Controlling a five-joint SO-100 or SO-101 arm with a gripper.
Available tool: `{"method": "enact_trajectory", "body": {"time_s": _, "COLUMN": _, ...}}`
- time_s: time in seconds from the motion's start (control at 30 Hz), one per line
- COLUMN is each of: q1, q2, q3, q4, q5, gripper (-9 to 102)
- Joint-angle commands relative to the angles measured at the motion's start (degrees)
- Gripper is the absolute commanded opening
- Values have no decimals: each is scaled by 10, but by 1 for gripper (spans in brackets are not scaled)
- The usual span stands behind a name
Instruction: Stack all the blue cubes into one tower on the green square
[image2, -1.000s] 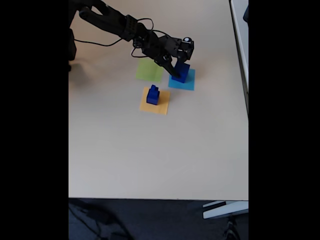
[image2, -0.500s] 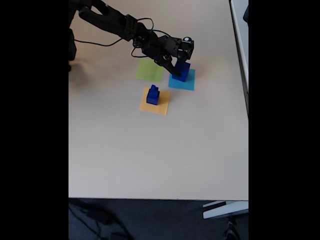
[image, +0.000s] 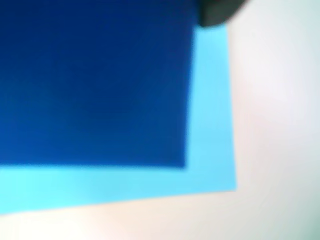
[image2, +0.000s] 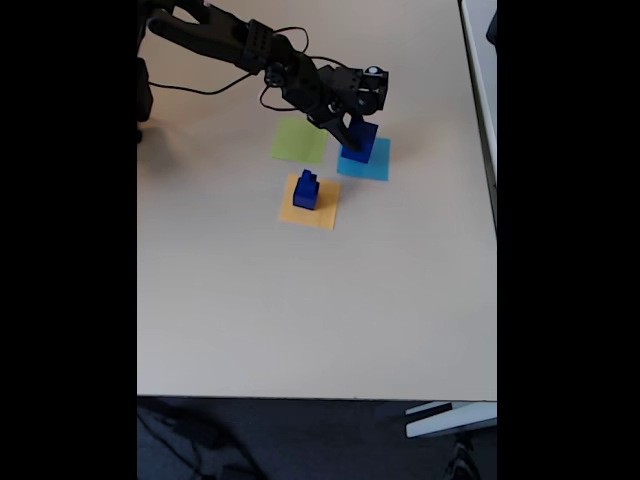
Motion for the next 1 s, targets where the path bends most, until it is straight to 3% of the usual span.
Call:
{"method": "enact_trajectory", "body": {"time_s": 0.0, "q1": -15, "q2": 69, "q3": -52, "q4": 44, "q5": 28, "gripper": 18}}
{"method": "enact_trajectory", "body": {"time_s": 0.2, "q1": -40, "q2": 79, "q3": -60, "q4": 107, "q5": 86, "gripper": 19}}
{"method": "enact_trajectory", "body": {"time_s": 0.57, "q1": -66, "q2": 118, "q3": 10, "q4": 109, "q5": 126, "gripper": 17}}
{"method": "enact_trajectory", "body": {"time_s": 0.77, "q1": -60, "q2": 172, "q3": 85, "q4": 89, "q5": 127, "gripper": 18}}
{"method": "enact_trajectory", "body": {"time_s": 0.97, "q1": -54, "q2": 199, "q3": 183, "q4": 3, "q5": 119, "gripper": 17}}
